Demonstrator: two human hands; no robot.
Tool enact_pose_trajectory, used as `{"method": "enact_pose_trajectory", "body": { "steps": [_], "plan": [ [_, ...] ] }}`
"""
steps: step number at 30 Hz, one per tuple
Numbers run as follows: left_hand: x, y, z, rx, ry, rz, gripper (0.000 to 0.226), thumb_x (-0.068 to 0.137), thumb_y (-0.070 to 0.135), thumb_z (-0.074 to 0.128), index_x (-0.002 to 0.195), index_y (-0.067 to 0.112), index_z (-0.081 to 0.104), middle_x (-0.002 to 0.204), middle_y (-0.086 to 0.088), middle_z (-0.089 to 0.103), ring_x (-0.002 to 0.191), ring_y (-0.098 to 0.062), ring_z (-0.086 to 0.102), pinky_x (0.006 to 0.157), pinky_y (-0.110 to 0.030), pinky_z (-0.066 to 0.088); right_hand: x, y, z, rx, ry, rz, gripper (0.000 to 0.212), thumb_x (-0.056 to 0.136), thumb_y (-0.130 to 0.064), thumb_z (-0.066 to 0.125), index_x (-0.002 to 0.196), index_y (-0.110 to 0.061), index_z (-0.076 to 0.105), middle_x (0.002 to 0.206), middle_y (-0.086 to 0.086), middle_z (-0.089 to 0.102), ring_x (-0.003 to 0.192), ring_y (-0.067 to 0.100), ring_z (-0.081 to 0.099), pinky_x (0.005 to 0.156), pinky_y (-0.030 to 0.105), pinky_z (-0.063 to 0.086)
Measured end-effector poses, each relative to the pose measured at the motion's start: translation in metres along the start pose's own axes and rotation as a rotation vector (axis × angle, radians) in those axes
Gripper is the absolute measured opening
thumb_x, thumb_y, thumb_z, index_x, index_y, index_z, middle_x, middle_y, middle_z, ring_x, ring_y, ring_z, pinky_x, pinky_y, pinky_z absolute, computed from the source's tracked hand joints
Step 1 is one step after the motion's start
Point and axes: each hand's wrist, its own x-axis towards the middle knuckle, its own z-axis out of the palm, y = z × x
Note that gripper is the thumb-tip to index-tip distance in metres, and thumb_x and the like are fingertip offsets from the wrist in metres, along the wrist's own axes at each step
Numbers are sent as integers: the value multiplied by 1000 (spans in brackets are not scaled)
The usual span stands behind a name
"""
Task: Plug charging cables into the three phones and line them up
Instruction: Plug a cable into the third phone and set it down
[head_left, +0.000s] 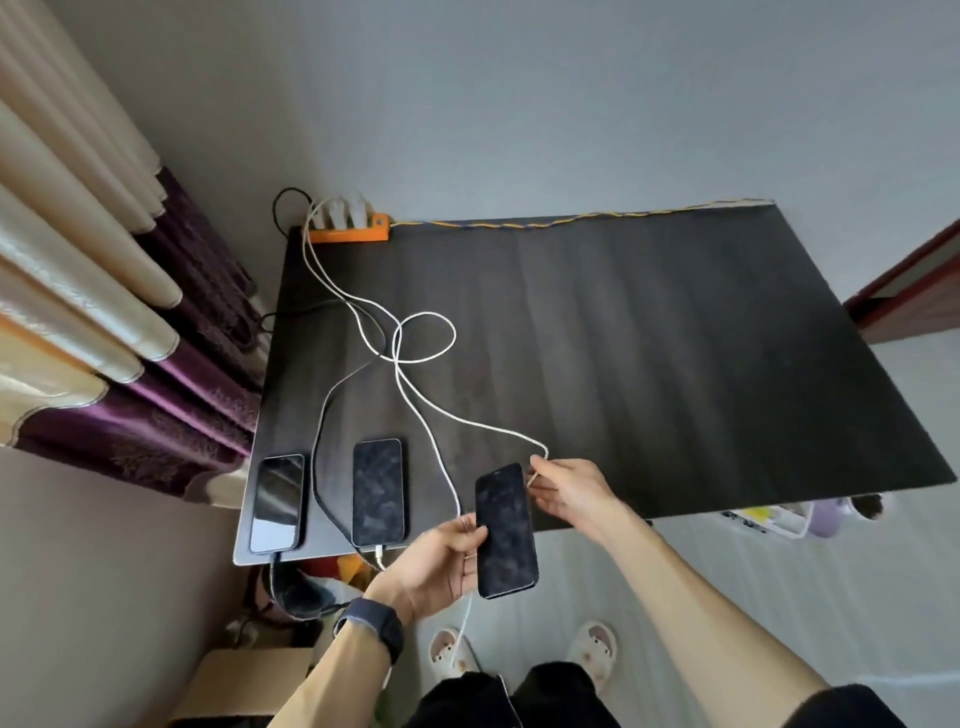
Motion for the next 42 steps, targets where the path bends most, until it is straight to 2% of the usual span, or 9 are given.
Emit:
{"method": "enact_pose_trajectory", "body": {
  "steps": [5,11,14,17,20,23,30,36,42],
  "plan": [
    [16,22,39,-41,-29,75,26,92,2,52,116,1,64,110,-19,69,92,-27,73,77,-36,60,-5,-21,-23,-62,74,15,44,95,-48,61,91,-7,74,82,10,77,72,24,72,74,36,61],
    [39,52,91,-396,46,247,23,95,-1,43,106,-4,63,101,-16,74,90,-24,74,70,-33,61,-25,3,-62,-540,-176,310,82,90,-79,28,99,-10,73,70,-2,61,48,9,46,45,21,30],
    [46,58,116,-467,64,282,26,97,0,41,109,-7,63,99,-17,75,85,-23,75,69,-31,62,-27,5,-71,-246,-382,450,96,89,-81,19,121,-2,63,101,6,77,72,18,68,55,24,46],
    [50,58,135,-520,106,289,25,99,1,40,101,-9,63,87,-18,76,75,-24,75,60,-29,61,-21,1,-64,120,-452,462,85,93,-72,40,142,-2,33,123,19,70,108,32,71,85,41,57],
    [51,56,142,-510,165,313,24,99,2,41,98,-11,62,81,-19,75,69,-24,75,56,-29,60,-20,-8,-39,383,-230,366,67,90,-22,73,141,1,37,108,25,68,90,32,72,86,40,59],
    [46,57,134,-428,219,321,23,98,1,43,108,-9,60,92,-19,75,78,-25,75,65,-31,62,-9,-21,-38,534,43,197,15,83,14,62,99,12,63,76,20,61,68,26,62,66,34,63],
    [42,55,95,-310,454,370,34,98,-3,40,131,-9,49,107,-22,67,89,-30,71,61,-36,62,12,-70,-110,789,301,30,20,97,-6,36,90,-4,55,71,10,54,48,14,43,48,28,47],
    [48,46,89,-160,591,345,34,98,-7,41,131,-6,48,104,-20,64,93,-34,64,91,-45,48,12,-82,-139,376,399,-173,51,101,-53,36,94,-12,66,74,2,48,45,11,25,35,22,23],
    [58,44,99,-107,626,335,27,97,-7,42,122,-5,52,96,-19,64,84,-32,64,67,-42,58,-13,-77,-140,-9,350,-410,47,102,-48,40,92,-24,80,55,-7,40,37,7,32,48,24,28]
  ]
}}
